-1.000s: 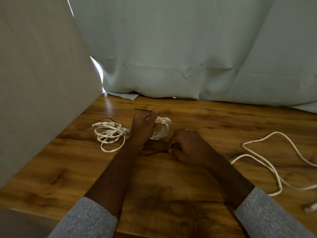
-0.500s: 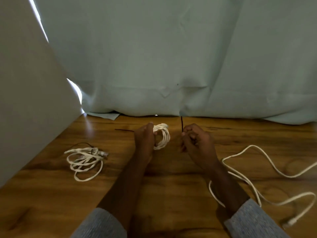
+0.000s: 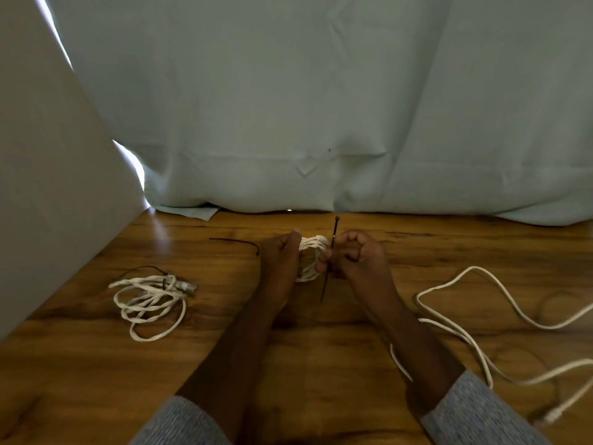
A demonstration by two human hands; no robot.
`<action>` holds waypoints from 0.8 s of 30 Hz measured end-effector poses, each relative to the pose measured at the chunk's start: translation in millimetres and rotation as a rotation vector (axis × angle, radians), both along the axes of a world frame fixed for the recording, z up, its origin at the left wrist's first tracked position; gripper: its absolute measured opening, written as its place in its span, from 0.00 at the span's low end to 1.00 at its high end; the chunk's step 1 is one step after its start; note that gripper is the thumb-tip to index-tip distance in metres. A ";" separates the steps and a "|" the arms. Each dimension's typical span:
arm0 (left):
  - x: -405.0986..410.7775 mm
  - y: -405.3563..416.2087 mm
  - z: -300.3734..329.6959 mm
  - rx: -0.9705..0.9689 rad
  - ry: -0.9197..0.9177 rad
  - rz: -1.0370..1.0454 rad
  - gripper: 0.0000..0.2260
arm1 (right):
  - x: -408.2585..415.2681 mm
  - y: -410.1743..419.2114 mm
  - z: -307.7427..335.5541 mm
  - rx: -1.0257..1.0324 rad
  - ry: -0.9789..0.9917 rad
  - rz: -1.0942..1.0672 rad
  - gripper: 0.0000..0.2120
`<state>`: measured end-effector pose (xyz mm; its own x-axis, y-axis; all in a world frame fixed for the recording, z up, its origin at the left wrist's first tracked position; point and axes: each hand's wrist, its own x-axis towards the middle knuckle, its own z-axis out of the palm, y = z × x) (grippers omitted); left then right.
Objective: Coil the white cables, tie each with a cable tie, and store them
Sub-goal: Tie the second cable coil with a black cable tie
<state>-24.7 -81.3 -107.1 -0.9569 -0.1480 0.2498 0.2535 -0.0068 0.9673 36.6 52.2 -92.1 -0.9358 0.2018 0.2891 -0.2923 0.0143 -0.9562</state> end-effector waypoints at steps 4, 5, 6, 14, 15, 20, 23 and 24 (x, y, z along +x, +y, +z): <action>4.5 0.0 1.0 -0.100 0.078 -0.014 0.20 | 2.6 -1.3 1.1 -0.071 -0.058 -0.012 0.08; 5.7 0.2 1.5 -0.126 0.091 -0.014 0.19 | 4.3 -1.6 1.9 -0.067 -0.055 -0.032 0.06; 6.7 0.7 1.5 -0.146 0.100 -0.014 0.19 | 5.6 -2.0 2.5 -0.068 -0.049 -0.060 0.05; 4.7 0.9 0.6 -0.102 0.093 -0.023 0.11 | 5.0 6.0 9.1 -0.363 0.049 -0.195 0.03; 4.5 0.2 0.7 -0.095 0.089 -0.031 0.11 | 5.7 6.4 10.3 -0.417 0.070 -0.184 0.04; 8.7 -1.7 4.0 -0.100 0.088 -0.121 0.08 | 8.4 4.3 11.6 -0.529 0.096 -0.129 0.05; 14.9 0.1 7.5 -0.120 0.126 -0.215 0.08 | 8.9 -2.8 6.2 -0.482 0.015 -0.078 0.04; 16.4 0.3 7.8 -0.117 0.133 -0.245 0.08 | 8.8 -4.9 4.4 -0.454 -0.010 -0.065 0.04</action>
<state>-8.3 -81.0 -99.2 -0.9184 0.1206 0.3769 0.3825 0.0264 0.9236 45.4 47.3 -87.6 -0.9193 0.3642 0.1490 -0.2955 -0.3887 -0.8727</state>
